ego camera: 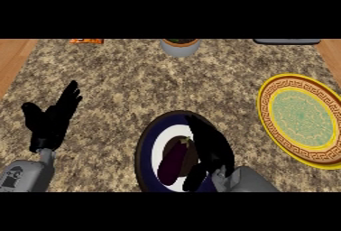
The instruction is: Pick the eggplant from the plate and place it in the plate
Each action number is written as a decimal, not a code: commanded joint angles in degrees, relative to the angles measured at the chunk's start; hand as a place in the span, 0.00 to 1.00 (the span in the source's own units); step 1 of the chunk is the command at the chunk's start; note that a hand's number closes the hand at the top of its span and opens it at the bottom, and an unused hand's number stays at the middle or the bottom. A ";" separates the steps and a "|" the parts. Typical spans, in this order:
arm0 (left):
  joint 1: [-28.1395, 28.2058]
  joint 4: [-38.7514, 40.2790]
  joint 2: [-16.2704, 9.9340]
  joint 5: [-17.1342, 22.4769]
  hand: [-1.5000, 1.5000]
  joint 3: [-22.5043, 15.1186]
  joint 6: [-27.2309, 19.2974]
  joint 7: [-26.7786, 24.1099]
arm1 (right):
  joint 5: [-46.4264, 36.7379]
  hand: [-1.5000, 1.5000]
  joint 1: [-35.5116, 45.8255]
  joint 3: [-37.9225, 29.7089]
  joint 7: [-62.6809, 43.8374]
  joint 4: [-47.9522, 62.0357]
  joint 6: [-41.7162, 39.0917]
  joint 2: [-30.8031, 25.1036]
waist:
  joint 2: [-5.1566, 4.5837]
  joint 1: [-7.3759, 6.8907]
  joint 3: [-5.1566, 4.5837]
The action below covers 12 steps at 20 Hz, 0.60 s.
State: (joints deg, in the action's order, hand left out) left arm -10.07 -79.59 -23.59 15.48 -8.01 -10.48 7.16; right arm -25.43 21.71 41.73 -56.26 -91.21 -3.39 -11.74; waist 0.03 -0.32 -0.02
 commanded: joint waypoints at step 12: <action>3.86 1.51 3.83 -4.08 0.50 1.55 2.09 -4.32 | -0.85 0.00 4.59 -2.08 -5.99 12.92 -12.41 10.43 | -0.03 0.00 0.00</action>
State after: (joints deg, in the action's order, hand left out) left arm -8.82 -78.98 -21.41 12.92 -6.18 -8.59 5.81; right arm -25.74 24.95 39.65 -57.45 -80.96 -11.91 -5.09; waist -0.01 -0.26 -0.01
